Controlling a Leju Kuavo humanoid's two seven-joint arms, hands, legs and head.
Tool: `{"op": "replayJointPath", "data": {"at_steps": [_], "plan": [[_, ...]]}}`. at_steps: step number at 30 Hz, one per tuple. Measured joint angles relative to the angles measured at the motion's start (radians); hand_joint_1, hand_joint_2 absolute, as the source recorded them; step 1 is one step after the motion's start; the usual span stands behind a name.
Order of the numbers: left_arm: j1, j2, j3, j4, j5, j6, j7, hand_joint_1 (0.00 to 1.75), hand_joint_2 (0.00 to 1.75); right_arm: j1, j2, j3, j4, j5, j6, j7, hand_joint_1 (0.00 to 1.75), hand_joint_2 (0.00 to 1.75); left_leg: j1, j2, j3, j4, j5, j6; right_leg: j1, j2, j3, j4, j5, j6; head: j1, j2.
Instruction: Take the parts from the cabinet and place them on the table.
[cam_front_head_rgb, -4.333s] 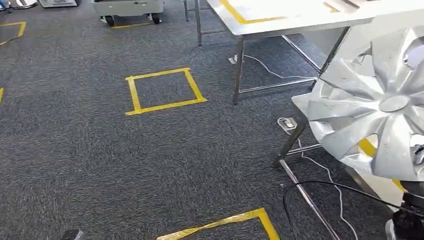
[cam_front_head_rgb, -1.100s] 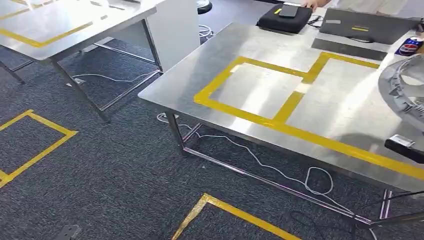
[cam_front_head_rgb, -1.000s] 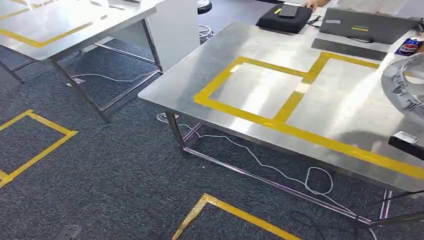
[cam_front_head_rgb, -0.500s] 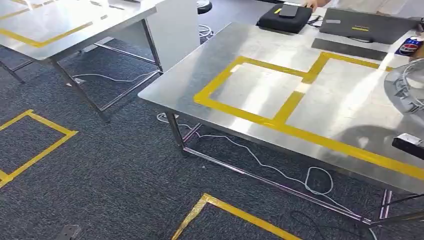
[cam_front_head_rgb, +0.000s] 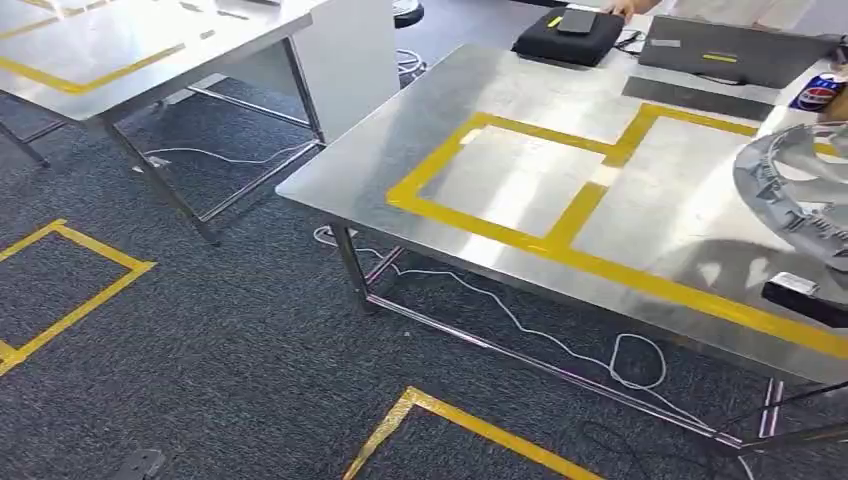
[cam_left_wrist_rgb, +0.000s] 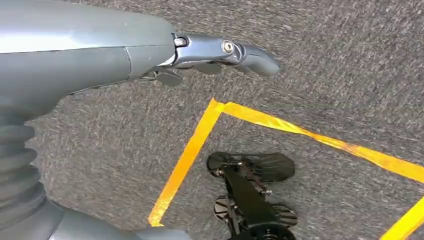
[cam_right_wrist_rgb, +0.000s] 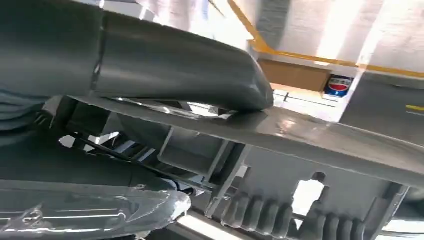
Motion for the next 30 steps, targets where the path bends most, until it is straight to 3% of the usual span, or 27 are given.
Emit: {"op": "replayJointPath", "data": {"at_steps": [10,17,24,30], "plan": [[-0.007,0.005,-0.006,0.000,-0.014,-0.007,0.000,0.00,1.75,-0.123,0.086,0.078,0.144,0.033,-0.012,0.001,1.75,0.00,0.000,-0.001,-0.002,0.000,0.002,0.001,0.000,-0.002,-0.001,0.000,0.001,-0.001,0.000,0.000],[-0.013,0.015,-0.008,0.000,-0.010,-0.013,0.009,0.00,1.75,-0.228,0.140,0.117,0.318,0.043,-0.012,0.026,1.75,0.00,0.000,-0.002,-0.002,0.000,0.003,0.001,0.000,-0.002,-0.001,0.000,0.001,-0.001,0.000,0.000],[-0.015,0.020,-0.008,0.000,0.001,-0.013,0.012,0.00,1.75,-0.256,0.166,0.127,0.435,0.021,-0.021,0.036,1.75,0.00,0.000,-0.002,-0.002,0.000,0.002,0.001,0.000,-0.003,-0.002,0.000,0.001,-0.001,0.000,0.000],[-0.015,0.022,-0.008,0.000,0.002,-0.013,0.012,0.00,1.75,-0.257,0.170,0.127,0.455,0.021,-0.023,0.037,1.75,0.00,0.000,-0.002,-0.002,0.000,0.002,0.001,0.000,-0.003,-0.002,0.000,0.001,-0.001,0.000,0.000]]}}
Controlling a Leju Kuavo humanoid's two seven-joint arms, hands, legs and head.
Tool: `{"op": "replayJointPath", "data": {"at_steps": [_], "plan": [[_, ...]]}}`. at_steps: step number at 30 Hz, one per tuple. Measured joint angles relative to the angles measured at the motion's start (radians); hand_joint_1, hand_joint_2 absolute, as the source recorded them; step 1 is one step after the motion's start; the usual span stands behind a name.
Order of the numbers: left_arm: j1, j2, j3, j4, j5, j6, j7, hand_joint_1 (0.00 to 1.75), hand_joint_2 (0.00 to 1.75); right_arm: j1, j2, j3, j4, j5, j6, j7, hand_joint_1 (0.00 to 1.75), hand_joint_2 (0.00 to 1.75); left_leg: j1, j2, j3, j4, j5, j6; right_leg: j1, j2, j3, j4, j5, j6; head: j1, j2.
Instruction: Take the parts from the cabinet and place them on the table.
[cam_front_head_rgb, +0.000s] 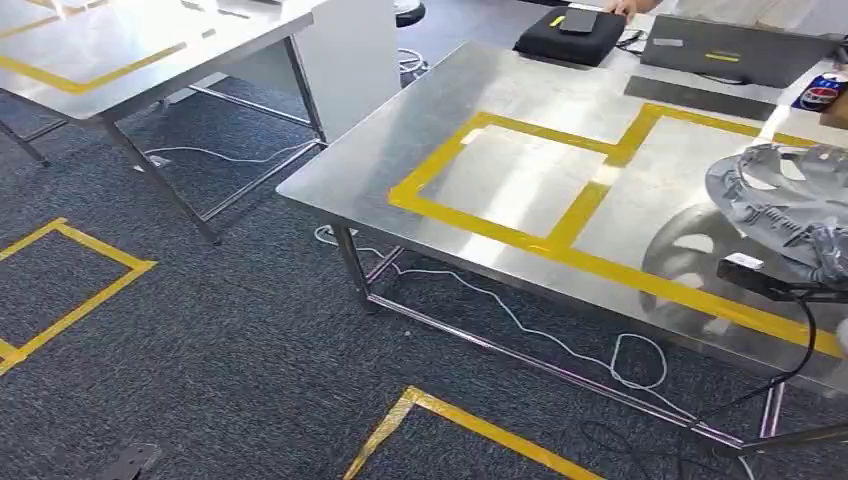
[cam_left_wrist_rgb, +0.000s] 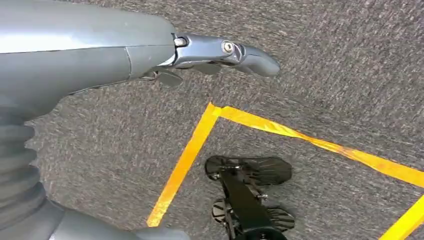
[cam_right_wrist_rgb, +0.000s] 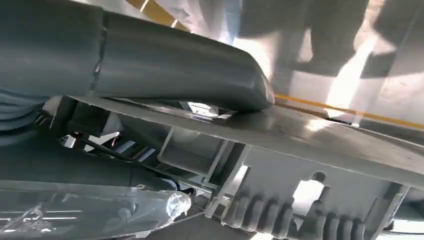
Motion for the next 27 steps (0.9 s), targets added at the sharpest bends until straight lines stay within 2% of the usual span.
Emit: {"op": "replayJointPath", "data": {"at_steps": [6,11,13,14,15,16,17,18,19,20,22,25,27], "plan": [[0.001,0.001,0.000,0.000,0.002,0.000,0.000,0.00,1.75,-0.002,0.003,-0.001,0.032,-0.019,0.000,-0.001,1.75,0.00,0.000,0.000,0.000,0.000,0.000,0.000,0.000,0.000,0.000,0.000,0.000,0.000,0.000,0.000],[0.001,0.000,0.000,0.000,-0.005,-0.008,-0.012,0.00,1.75,-0.001,0.003,-0.004,0.050,-0.042,0.013,-0.037,1.75,0.00,0.000,0.000,0.000,0.000,0.000,0.000,0.000,0.000,-0.001,0.000,0.000,0.000,0.000,0.000],[0.001,-0.001,-0.005,0.000,-0.057,-0.015,-0.017,0.00,1.75,0.006,0.003,-0.004,0.052,-0.046,0.016,-0.043,1.75,0.00,0.000,0.000,0.000,0.000,0.000,0.000,0.000,0.000,-0.001,0.000,0.000,0.000,0.000,0.000],[0.001,-0.035,-0.025,0.002,-0.114,0.012,-0.017,0.00,1.75,0.011,0.008,-0.004,0.053,-0.039,0.013,-0.031,1.75,0.00,-0.001,0.000,-0.001,0.000,0.000,0.000,-0.001,0.000,-0.001,0.000,0.000,0.000,-0.001,0.000],[-0.002,-0.086,-0.056,0.001,-0.157,0.079,-0.003,0.00,1.75,0.017,0.019,-0.004,0.055,-0.025,0.010,-0.009,1.75,0.00,-0.003,0.000,-0.001,0.000,0.000,0.001,-0.003,-0.001,-0.001,0.000,0.000,0.001,0.000,0.000],[-0.009,-0.132,-0.082,0.001,-0.168,0.149,0.010,0.00,1.75,0.026,0.030,-0.003,0.055,-0.016,0.005,0.008,1.75,0.00,-0.006,0.000,-0.001,0.000,0.001,0.003,-0.006,-0.001,-0.001,0.000,0.002,0.003,-0.002,0.000],[-0.018,-0.186,-0.098,0.007,-0.170,0.179,0.016,0.00,1.75,0.035,0.042,-0.002,0.057,-0.008,-0.002,0.014,1.75,0.00,-0.006,0.000,-0.002,0.000,0.002,0.003,-0.005,-0.001,-0.002,0.000,0.002,0.003,-0.002,0.000],[-0.025,-0.204,-0.108,0.009,-0.169,0.184,0.014,0.00,1.75,0.043,0.050,0.000,0.057,-0.003,-0.007,0.010,1.75,0.00,-0.005,0.000,-0.003,0.000,0.002,0.003,-0.004,0.000,-0.002,0.000,0.002,0.004,0.002,0.000],[-0.028,-0.231,-0.113,0.021,-0.169,0.159,0.005,0.00,1.75,0.047,0.055,0.000,0.057,-0.001,-0.011,0.002,1.75,0.00,-0.004,0.000,-0.004,0.000,0.002,0.004,-0.003,0.000,-0.002,-0.002,0.003,0.004,0.000,0.000],[-0.028,-0.237,-0.117,0.026,-0.166,0.134,-0.005,0.00,1.75,0.046,0.059,0.000,0.057,0.001,-0.015,-0.009,1.75,0.00,-0.002,0.002,-0.003,0.000,0.002,0.003,-0.001,0.003,-0.002,-0.003,0.004,0.004,0.001,0.000],[-0.025,-0.205,-0.123,0.026,-0.159,0.088,-0.020,0.00,1.75,0.044,0.063,0.000,0.059,0.005,-0.015,-0.018,1.75,0.00,-0.001,0.002,-0.003,0.000,0.002,0.003,-0.001,0.004,-0.002,-0.005,0.006,0.004,0.000,0.000],[-0.021,-0.174,-0.133,0.022,-0.156,0.071,-0.029,0.00,1.75,0.042,0.071,0.002,0.065,0.022,-0.013,-0.020,1.75,0.00,-0.001,0.001,-0.004,0.000,0.003,0.004,-0.001,0.001,-0.002,-0.005,0.006,0.004,-0.001,0.000],[-0.021,-0.174,-0.135,0.022,-0.156,0.068,-0.029,0.00,1.75,0.035,0.080,0.004,0.069,0.028,-0.010,-0.020,1.75,0.00,0.000,0.001,-0.004,0.000,0.004,0.003,0.001,0.001,-0.002,-0.005,0.006,0.004,0.000,0.000]]}}
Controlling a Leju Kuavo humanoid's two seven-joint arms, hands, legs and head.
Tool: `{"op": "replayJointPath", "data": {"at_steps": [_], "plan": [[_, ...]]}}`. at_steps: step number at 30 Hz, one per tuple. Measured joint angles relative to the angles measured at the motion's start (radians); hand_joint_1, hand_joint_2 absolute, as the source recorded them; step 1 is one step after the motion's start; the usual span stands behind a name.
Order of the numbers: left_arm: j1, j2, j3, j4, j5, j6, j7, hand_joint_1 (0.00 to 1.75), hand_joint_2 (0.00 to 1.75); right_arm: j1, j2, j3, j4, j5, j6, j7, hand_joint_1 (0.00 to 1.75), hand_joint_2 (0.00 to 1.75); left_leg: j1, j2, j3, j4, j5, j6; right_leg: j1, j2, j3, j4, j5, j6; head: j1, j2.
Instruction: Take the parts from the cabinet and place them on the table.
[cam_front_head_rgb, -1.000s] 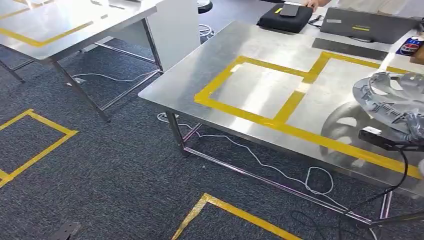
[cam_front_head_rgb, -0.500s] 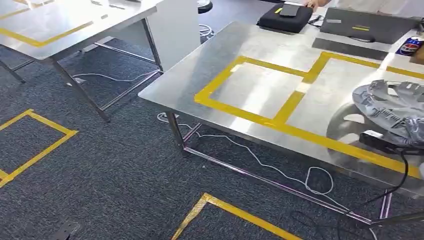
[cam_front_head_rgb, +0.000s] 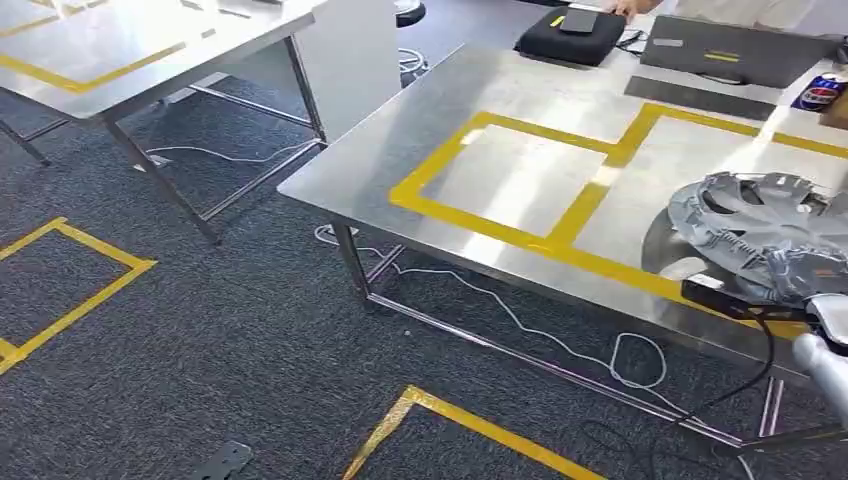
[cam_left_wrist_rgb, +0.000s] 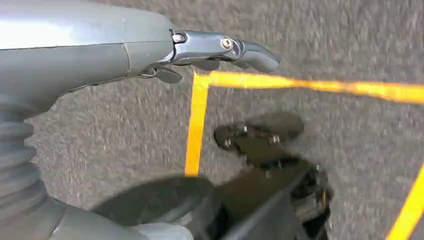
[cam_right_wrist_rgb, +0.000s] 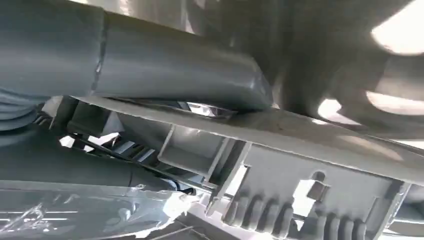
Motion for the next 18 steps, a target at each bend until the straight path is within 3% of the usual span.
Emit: {"op": "replayJointPath", "data": {"at_steps": [13,14,18], "plan": [[0.001,-0.003,-0.008,0.000,0.012,-0.002,0.000,0.00,1.75,-0.019,0.040,0.020,0.021,0.015,0.009,0.009,1.75,0.00,-0.001,0.000,0.000,0.000,0.001,0.001,0.000,0.000,0.000,0.000,0.002,-0.001,0.000,0.000],[0.001,-0.003,-0.008,0.000,0.012,-0.003,0.000,0.00,1.75,-0.020,0.042,0.020,0.022,0.015,0.009,0.009,0.00,0.00,-0.001,0.000,0.000,0.000,0.001,0.001,0.000,0.000,0.000,0.000,0.002,-0.001,0.000,0.000],[0.001,-0.002,-0.008,0.000,0.011,-0.024,-0.010,0.00,1.75,-0.022,0.046,0.020,0.027,0.013,0.009,0.005,0.00,0.00,-0.001,0.000,0.000,0.000,0.001,0.001,0.000,0.000,0.000,0.000,0.002,-0.001,0.000,0.000]]}}
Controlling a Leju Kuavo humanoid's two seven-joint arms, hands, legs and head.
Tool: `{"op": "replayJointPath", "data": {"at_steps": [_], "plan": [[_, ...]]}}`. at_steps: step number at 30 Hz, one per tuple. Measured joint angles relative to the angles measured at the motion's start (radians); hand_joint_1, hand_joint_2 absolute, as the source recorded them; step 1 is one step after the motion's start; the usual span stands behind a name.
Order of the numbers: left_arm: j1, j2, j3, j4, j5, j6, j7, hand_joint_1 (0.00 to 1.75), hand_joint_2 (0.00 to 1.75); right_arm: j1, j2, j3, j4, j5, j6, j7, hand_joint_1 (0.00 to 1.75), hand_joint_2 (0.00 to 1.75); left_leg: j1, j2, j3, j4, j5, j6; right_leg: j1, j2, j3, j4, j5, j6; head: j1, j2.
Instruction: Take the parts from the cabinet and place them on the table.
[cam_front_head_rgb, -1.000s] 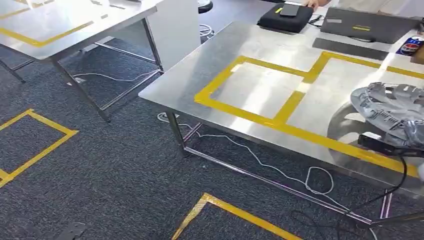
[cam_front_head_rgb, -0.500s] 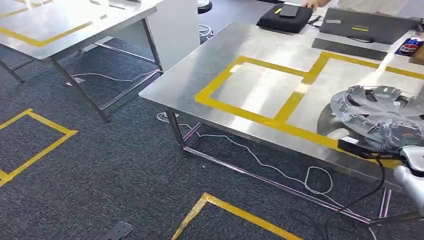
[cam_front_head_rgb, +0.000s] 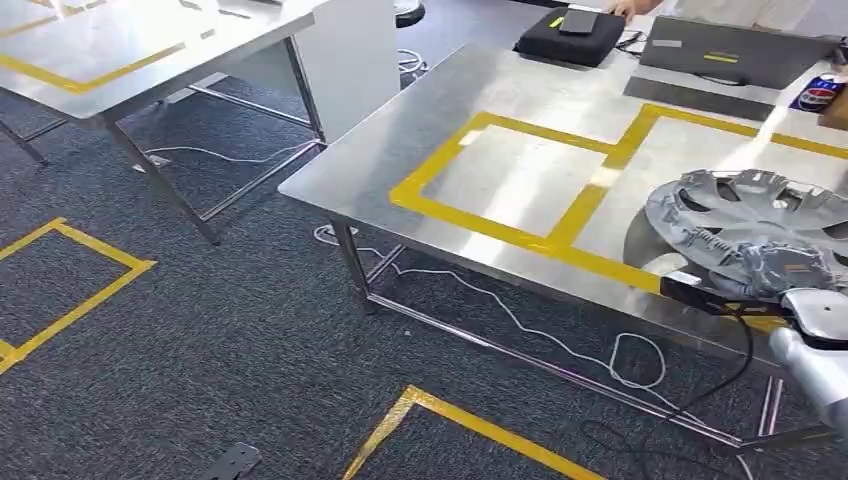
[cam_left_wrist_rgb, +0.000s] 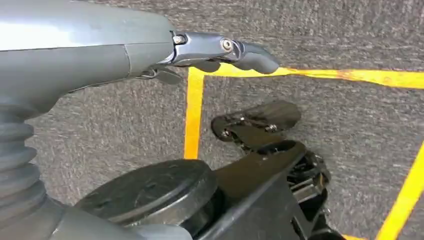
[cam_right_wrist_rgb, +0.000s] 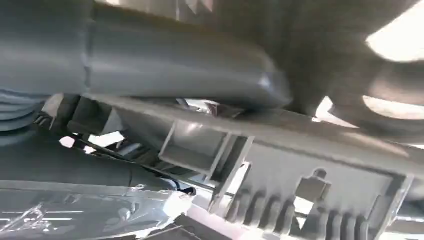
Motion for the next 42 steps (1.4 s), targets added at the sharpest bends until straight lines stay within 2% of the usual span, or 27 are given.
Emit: {"op": "replayJointPath", "data": {"at_steps": [4,5,9,20,23,26,29,34,42], "plan": [[0.001,0.003,-0.006,0.000,0.000,-0.004,-0.009,0.00,1.75,-0.001,0.004,0.000,0.006,0.000,0.000,-0.002,0.00,0.00,0.000,0.000,0.000,0.000,0.000,0.000,0.000,0.000,0.000,0.000,0.000,0.000,0.000,0.000],[0.002,0.003,-0.007,0.000,0.000,-0.004,-0.009,0.00,0.00,-0.001,0.005,0.000,0.007,-0.001,0.000,-0.002,0.00,0.00,0.000,0.000,0.000,0.000,0.000,0.000,0.000,-0.001,0.000,0.000,0.000,0.000,0.000,0.000],[0.003,0.003,-0.006,0.000,0.008,0.011,0.010,0.00,0.00,-0.002,0.007,0.000,0.010,-0.003,0.000,0.001,0.00,0.00,0.000,0.000,0.000,0.000,0.000,0.000,0.000,0.000,0.000,0.000,0.000,0.000,0.000,0.000],[0.004,0.003,-0.005,0.000,0.041,-0.002,0.008,0.00,0.00,-0.007,0.012,0.000,0.012,-0.008,0.001,-0.018,0.00,0.00,0.000,0.000,0.000,0.000,0.000,0.000,0.000,0.000,0.000,0.000,0.000,0.000,0.000,0.000],[0.004,0.003,-0.003,0.000,0.046,-0.003,0.000,0.00,0.00,-0.011,0.017,-0.004,0.007,-0.049,0.000,-0.033,0.00,0.00,0.000,0.000,0.000,0.000,0.001,0.000,0.000,-0.001,0.000,0.000,0.000,0.000,0.000,0.000],[0.004,0.003,0.003,0.000,0.060,-0.006,-0.006,0.00,0.00,-0.011,0.021,-0.031,-0.016,-0.121,-0.028,-0.067,0.00,0.00,0.000,0.000,0.000,0.000,0.001,0.000,0.000,0.000,0.000,0.000,0.000,0.000,0.000,0.000],[0.006,0.003,0.012,0.000,0.072,-0.002,-0.006,0.00,0.00,-0.007,0.018,-0.058,-0.060,-0.154,-0.078,-0.074,0.00,0.00,0.000,0.000,0.000,0.000,0.001,0.000,0.000,0.000,0.000,0.000,0.001,0.000,0.000,0.000],[0.011,0.003,0.025,0.000,0.090,0.010,-0.006,0.00,0.00,0.013,-0.019,-0.095,-0.188,-0.160,-0.102,-0.047,0.00,0.00,0.000,0.000,0.000,0.000,0.001,0.000,0.000,0.000,0.000,0.000,0.001,0.000,0.000,0.000],[0.014,0.000,0.042,0.000,0.111,0.021,-0.014,0.00,0.00,0.077,-0.123,-0.121,-0.409,-0.134,-0.081,0.019,0.00,0.00,-0.001,-0.001,0.000,0.001,0.001,0.001,-0.001,-0.002,0.000,-0.001,0.001,0.000,0.000,0.000]]}}
